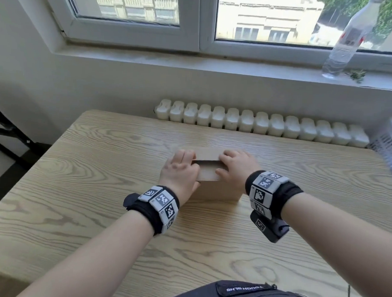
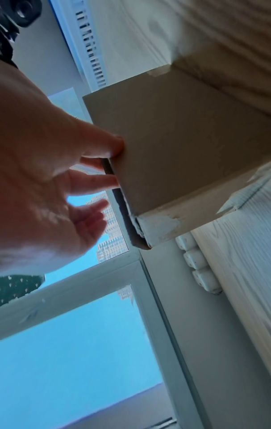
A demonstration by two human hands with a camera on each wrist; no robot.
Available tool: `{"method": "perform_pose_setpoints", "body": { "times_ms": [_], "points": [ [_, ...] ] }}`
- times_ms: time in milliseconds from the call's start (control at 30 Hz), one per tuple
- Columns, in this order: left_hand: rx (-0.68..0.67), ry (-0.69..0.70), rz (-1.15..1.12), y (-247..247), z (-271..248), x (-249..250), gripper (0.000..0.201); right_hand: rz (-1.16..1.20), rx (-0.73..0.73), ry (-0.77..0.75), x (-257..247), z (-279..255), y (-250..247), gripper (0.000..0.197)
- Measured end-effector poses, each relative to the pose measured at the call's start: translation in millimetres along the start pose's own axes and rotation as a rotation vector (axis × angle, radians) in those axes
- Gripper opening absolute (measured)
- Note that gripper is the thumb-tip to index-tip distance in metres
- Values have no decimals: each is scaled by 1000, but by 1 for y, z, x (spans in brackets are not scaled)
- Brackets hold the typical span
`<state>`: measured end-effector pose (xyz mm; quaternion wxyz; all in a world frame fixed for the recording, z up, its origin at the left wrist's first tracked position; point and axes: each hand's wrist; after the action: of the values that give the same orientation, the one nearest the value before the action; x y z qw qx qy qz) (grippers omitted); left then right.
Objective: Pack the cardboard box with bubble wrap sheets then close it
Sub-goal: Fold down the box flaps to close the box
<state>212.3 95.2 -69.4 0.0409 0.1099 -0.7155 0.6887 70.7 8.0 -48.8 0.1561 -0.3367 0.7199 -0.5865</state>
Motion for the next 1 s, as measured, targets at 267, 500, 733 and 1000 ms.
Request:
{"method": "perform_pose_setpoints", "body": {
  "times_ms": [267,500,733,1000],
  "points": [
    [-127,-18,-13,8,10,-6,70,-59,36,-35,-4,-1,15,50],
    [-190,3,59,7,20,-3,68,-144,-49,-130,4,10,11,56],
    [-212,16,96,12,20,-3,64,-206,-134,-149,2,0,18,73],
    [-141,-52,4,16,7,-6,61,-129,-126,-96,1,-3,18,68]
  ]
}}
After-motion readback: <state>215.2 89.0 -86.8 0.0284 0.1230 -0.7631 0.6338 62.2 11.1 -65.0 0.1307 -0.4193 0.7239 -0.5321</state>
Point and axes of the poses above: each hand's wrist, its own z-axis towards the middle knuckle, its own y-axis out of the palm, x = y × z, and after that the axes turned 14 degrees about -z, right-handed
